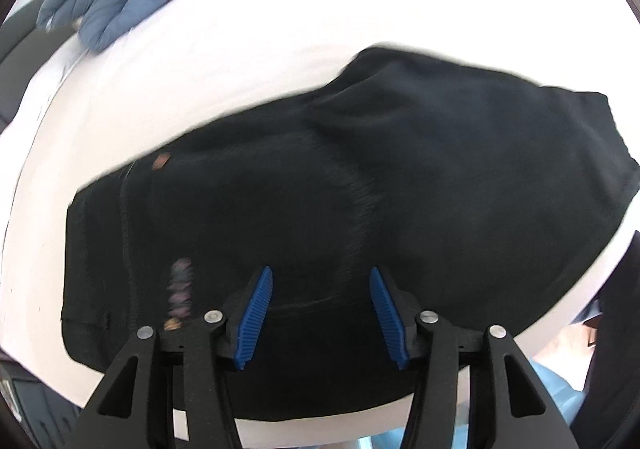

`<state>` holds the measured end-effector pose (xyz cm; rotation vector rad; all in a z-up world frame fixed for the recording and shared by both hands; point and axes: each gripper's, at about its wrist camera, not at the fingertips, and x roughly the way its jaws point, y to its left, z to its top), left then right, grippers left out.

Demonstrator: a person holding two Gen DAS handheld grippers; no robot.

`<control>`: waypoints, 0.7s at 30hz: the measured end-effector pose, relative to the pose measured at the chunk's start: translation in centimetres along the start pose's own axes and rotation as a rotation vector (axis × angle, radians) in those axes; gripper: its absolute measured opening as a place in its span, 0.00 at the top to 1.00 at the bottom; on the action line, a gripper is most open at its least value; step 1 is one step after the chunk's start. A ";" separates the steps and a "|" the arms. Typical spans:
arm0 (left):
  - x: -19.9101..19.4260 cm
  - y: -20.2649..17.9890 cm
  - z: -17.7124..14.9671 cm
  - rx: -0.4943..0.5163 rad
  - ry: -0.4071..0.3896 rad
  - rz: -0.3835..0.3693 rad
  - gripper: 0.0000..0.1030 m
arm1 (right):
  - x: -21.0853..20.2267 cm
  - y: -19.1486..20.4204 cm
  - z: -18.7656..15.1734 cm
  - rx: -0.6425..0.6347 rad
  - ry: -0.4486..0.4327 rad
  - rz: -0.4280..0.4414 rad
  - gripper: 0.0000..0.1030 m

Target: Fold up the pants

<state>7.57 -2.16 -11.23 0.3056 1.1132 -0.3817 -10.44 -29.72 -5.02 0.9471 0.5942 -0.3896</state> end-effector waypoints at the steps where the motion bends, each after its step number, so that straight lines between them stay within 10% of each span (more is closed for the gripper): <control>1: -0.3 -1.2 0.4 0.007 -0.023 -0.013 0.37 | 2.5 1.2 -0.5 -0.028 0.083 0.030 0.94; 6: 1.7 -5.3 1.1 0.012 -0.009 -0.096 0.33 | 9.6 -0.1 -2.8 -0.030 0.293 -0.100 1.00; 18: 0.2 -4.9 2.3 -0.008 -0.101 -0.141 0.29 | 1.7 -4.8 0.3 -0.012 0.097 -0.336 0.94; 21: 0.1 -5.6 5.4 0.037 -0.128 -0.165 0.29 | 3.0 0.4 0.6 -0.103 0.113 -0.180 0.94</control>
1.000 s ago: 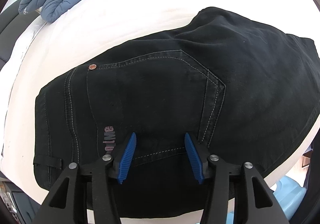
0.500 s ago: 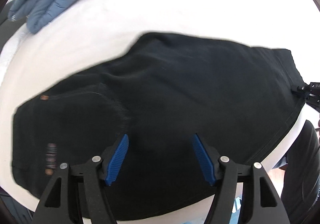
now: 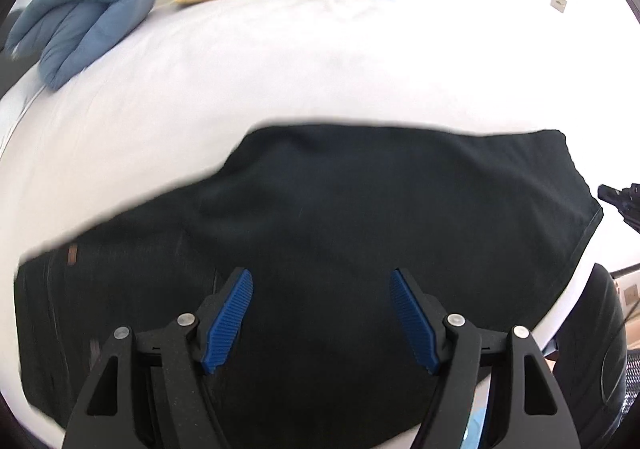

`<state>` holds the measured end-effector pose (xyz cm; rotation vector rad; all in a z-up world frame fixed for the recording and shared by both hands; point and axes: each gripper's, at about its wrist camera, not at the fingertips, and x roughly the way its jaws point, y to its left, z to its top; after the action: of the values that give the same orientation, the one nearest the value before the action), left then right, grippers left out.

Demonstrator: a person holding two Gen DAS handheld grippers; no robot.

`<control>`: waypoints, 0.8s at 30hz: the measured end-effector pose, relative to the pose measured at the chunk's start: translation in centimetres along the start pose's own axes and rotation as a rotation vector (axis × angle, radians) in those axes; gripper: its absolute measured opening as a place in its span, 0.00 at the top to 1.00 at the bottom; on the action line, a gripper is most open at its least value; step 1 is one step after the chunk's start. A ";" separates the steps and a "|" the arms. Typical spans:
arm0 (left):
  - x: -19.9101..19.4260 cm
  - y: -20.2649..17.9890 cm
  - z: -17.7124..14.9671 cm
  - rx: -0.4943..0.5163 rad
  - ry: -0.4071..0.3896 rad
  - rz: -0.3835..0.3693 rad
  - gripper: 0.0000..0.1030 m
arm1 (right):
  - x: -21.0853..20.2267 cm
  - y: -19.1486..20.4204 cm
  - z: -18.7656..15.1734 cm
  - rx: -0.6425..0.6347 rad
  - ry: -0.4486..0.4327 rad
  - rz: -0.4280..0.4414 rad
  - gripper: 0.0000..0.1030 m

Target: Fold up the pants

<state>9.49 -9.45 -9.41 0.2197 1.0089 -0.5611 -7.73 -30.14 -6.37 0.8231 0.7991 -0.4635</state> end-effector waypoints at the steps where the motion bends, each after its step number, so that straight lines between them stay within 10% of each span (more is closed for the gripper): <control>1: 0.2 0.3 1.3 0.029 -0.007 -0.008 0.29 | 1.0 1.9 0.1 -0.021 0.031 0.086 0.94; 6: 5.6 0.9 6.1 0.059 0.091 -0.049 0.45 | 8.8 10.9 -1.1 -0.171 0.211 0.345 0.94; 10: 9.0 1.3 7.2 0.037 0.137 -0.086 0.49 | 13.8 9.2 -1.3 -0.122 0.301 0.234 1.00; 17: 9.5 2.9 11.4 0.030 0.076 0.066 0.49 | 9.5 -0.2 0.3 0.055 0.152 0.181 1.00; 20: 4.9 5.2 10.2 -0.048 -0.034 0.087 0.49 | 6.8 -0.4 1.2 0.018 0.101 0.089 0.96; 24: -0.3 7.7 3.8 -0.104 -0.092 0.169 0.40 | 6.7 4.9 0.2 -0.154 0.157 0.204 0.96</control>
<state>16.29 -4.51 -7.81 0.1829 0.9175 -0.3609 -0.27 -27.79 -9.25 0.7944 0.8741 -0.1553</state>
